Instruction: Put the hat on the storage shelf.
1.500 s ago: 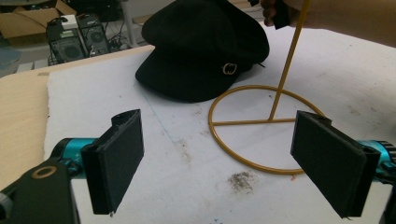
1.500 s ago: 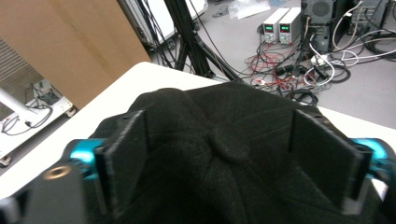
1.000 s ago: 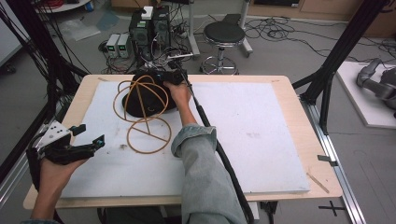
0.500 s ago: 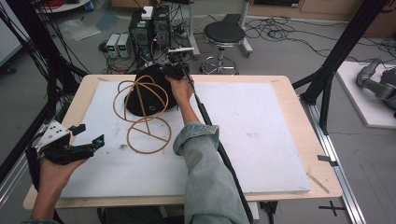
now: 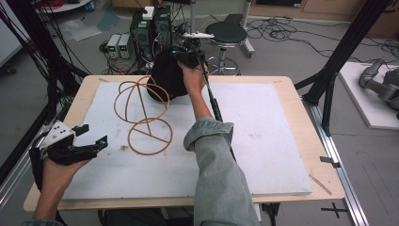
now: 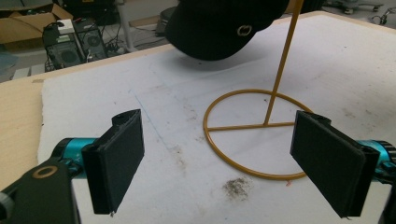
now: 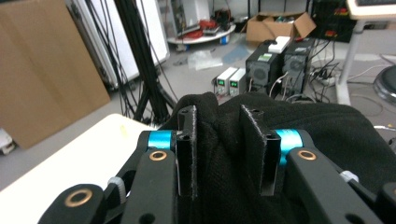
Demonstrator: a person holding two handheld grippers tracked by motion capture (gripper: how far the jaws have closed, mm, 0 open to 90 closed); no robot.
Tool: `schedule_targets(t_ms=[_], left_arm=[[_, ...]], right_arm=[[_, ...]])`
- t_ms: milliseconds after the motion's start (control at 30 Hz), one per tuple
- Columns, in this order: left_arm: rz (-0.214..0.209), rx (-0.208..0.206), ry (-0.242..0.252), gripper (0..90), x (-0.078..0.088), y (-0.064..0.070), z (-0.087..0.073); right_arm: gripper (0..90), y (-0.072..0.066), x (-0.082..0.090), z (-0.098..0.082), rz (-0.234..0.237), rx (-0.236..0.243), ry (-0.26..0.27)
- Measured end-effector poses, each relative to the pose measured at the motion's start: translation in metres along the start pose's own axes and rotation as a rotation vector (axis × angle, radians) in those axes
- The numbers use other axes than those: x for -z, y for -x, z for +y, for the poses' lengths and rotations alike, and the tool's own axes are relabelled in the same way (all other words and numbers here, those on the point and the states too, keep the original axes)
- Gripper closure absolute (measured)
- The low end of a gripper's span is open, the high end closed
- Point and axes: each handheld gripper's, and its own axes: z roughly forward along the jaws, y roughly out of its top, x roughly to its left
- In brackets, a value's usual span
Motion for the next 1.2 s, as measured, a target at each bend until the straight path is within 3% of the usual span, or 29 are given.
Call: schedule_targets(t_ms=[400,1200], left_arm=[[-0.011,-0.001,0.007,17.8,-0.002,0.001,0.003],[-0.02,-0.001,0.02,17.8,-0.001,0.003,0.006]], right_arm=[[69.4,0.009,0.042,0.029,-0.039,-0.023,0.104],[69.2,-0.025,0.113,0.106,-0.057,0.044,0.294]])
